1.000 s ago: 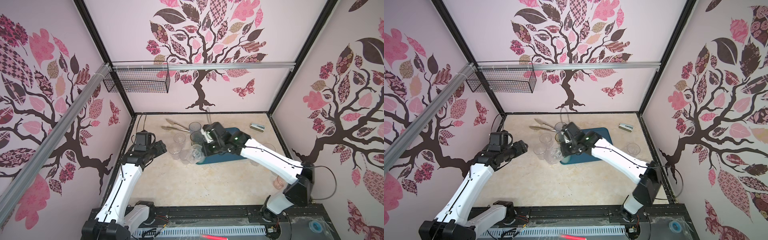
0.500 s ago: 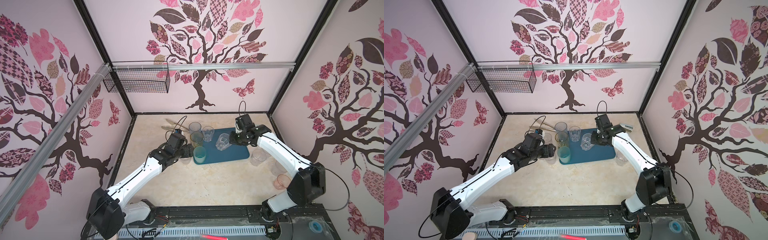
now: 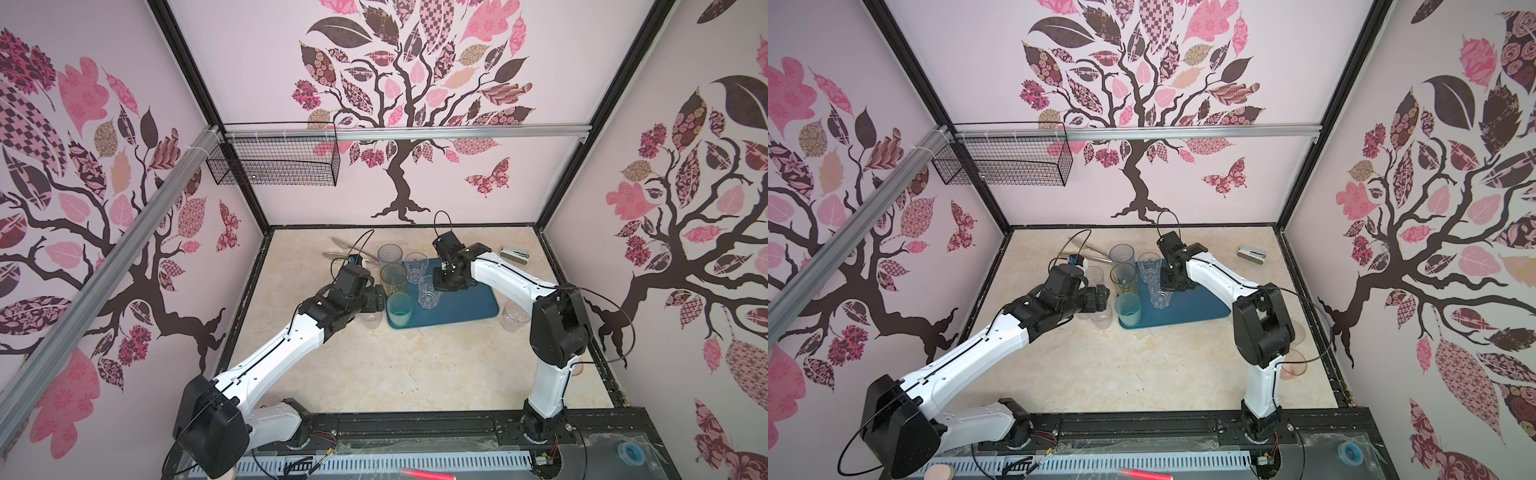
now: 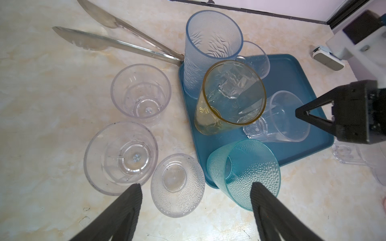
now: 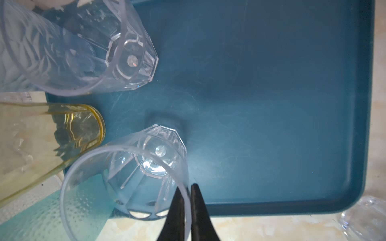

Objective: Place the glasses into the tray
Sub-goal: Place the glass on the tray.

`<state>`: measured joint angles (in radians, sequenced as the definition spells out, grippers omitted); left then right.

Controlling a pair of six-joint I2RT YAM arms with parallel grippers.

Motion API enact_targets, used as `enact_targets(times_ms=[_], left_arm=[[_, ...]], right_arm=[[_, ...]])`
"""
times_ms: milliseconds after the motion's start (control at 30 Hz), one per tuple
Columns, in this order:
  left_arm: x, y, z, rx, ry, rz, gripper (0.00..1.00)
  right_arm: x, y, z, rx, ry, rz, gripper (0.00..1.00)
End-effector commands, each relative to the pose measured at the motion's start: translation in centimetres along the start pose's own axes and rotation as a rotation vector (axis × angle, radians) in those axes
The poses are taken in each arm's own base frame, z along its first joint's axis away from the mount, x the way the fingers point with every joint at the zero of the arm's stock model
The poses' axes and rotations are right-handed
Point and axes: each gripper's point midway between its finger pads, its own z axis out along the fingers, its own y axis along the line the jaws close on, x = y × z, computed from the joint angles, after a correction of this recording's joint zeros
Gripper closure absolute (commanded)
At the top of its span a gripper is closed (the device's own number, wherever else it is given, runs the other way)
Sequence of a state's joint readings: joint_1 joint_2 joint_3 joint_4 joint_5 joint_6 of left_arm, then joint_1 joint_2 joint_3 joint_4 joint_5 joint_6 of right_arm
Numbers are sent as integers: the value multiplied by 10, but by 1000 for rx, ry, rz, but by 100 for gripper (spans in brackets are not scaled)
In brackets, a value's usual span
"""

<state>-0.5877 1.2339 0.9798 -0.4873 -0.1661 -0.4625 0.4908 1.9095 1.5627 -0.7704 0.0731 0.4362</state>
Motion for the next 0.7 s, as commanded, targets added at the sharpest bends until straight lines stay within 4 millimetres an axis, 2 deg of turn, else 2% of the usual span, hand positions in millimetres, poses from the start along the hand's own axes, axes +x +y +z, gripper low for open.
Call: enact_targets(times_ms=[0, 167, 267, 433, 667], left_arm=[[-9, 9, -5, -17, -47, -10, 14], [-10, 23, -6, -8, -36, -108, 15], [-8, 27, -7, -9, -31, -130, 15], [-6, 28, -5, 11, -6, -179, 17], [-3, 27, -3, 18, 13, -188, 19]], right_arm=[[-6, -1, 13, 44, 14, -21, 99], [-13, 1, 20, 64, -12, -13, 96], [-16, 10, 24, 29, -14, 0, 95], [-18, 18, 27, 25, -20, -5, 96], [-20, 27, 27, -11, -15, 1, 91]])
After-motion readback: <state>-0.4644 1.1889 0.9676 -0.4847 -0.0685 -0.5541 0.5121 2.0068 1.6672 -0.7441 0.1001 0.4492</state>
